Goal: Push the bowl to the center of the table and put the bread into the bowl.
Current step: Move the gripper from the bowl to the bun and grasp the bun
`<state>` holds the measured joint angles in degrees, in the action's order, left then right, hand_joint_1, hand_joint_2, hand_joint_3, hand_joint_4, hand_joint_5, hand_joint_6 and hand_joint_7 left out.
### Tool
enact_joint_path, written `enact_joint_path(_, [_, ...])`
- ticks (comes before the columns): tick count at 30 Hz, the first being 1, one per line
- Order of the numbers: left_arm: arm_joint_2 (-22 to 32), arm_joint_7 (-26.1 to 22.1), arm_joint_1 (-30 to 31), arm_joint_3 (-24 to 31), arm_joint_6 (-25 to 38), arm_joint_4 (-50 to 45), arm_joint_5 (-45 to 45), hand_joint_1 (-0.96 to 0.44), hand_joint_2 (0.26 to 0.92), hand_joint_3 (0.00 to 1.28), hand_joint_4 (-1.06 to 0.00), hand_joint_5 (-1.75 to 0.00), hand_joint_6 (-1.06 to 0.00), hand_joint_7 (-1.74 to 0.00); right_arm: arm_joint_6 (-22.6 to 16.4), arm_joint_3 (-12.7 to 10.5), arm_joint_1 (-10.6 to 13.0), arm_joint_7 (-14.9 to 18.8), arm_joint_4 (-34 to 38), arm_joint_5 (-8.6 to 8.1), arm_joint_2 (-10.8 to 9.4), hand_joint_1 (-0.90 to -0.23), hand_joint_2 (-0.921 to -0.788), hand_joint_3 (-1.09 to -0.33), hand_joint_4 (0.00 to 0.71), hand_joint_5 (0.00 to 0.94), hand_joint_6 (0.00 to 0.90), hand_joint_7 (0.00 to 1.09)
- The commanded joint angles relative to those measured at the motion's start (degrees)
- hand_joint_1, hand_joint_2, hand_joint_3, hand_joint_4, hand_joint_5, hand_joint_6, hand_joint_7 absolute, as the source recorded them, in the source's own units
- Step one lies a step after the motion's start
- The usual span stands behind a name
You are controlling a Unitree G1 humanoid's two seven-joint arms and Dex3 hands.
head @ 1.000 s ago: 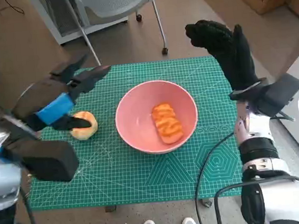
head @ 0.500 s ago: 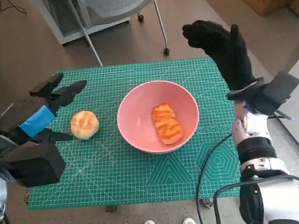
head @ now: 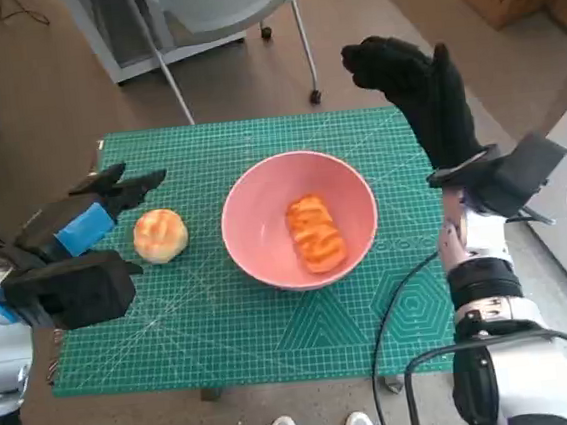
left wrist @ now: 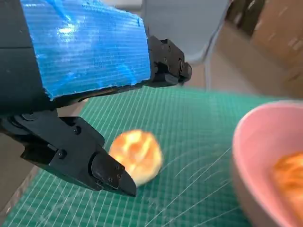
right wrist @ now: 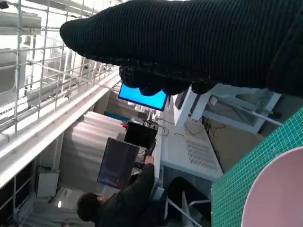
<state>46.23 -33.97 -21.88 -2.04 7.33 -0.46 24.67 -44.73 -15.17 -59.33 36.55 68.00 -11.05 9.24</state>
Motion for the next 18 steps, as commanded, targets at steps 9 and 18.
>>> enact_joint_path(9, [-4.2,3.2,-8.3,-7.7,-1.1,15.3,3.7,-0.07,0.729,0.01,0.00,0.00,-0.24,0.00,0.5,0.4,0.9,0.6,0.5,0.27,1.8,-0.659,-0.921,-0.629,0.193,0.002,0.353,0.00])
enact_joint_path(18, [-7.2,6.7,-12.9,-12.5,-3.8,26.3,6.4,-0.11,0.731,0.01,-0.03,-0.01,-0.24,0.00,0.4,0.5,1.2,1.2,0.0,0.06,2.5,-0.662,-0.921,-0.630,0.191,0.000,0.338,0.00])
